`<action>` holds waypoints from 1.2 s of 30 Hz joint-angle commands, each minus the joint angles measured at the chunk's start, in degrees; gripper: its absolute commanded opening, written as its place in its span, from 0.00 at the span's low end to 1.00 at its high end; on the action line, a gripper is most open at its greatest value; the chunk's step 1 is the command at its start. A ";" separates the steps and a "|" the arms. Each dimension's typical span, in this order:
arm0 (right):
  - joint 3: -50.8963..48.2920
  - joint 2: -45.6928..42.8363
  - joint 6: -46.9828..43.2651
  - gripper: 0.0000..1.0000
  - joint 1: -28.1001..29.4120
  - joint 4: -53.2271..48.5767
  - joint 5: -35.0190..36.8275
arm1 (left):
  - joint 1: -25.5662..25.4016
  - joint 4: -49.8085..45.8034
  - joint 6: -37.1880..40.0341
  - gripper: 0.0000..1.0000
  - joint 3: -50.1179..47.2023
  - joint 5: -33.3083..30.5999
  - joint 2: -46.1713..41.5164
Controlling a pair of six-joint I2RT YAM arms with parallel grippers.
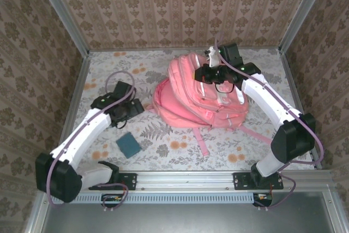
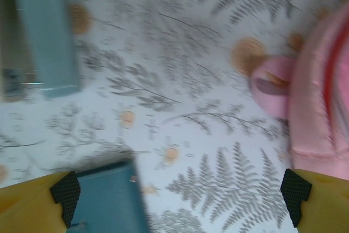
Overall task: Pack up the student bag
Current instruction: Pick up the loose stationery from the middle-left of the table.
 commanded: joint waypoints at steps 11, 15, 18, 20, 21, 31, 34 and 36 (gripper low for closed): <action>-1.39 -2.34 -2.79 0.00 2.56 6.43 -1.07 | 24.65 3.61 17.28 0.70 -1.13 8.23 6.30; -2.32 -3.12 -2.80 0.00 2.54 6.75 -0.98 | 29.08 2.90 21.04 0.51 1.41 7.33 11.12; -2.95 -3.53 -2.74 0.00 2.58 7.24 -0.72 | 32.47 2.37 23.82 0.41 2.36 8.24 14.01; -3.23 -3.50 -2.76 0.00 2.52 7.49 -0.63 | 34.07 2.58 25.24 0.41 2.06 8.80 15.53; -3.33 -3.48 -2.74 0.00 2.59 7.61 -0.63 | 34.65 2.83 25.54 0.41 1.86 9.22 16.06; -2.58 -2.17 -3.04 0.00 2.45 7.84 -0.81 | 36.71 5.36 27.27 0.39 0.65 12.64 21.10; -2.37 -1.96 -3.14 0.00 2.36 7.74 -0.81 | 37.52 4.81 27.01 0.37 1.05 11.69 23.26; -2.28 -1.92 -3.22 0.00 2.31 7.70 -0.81 | 37.92 4.90 26.94 0.36 1.09 11.72 24.01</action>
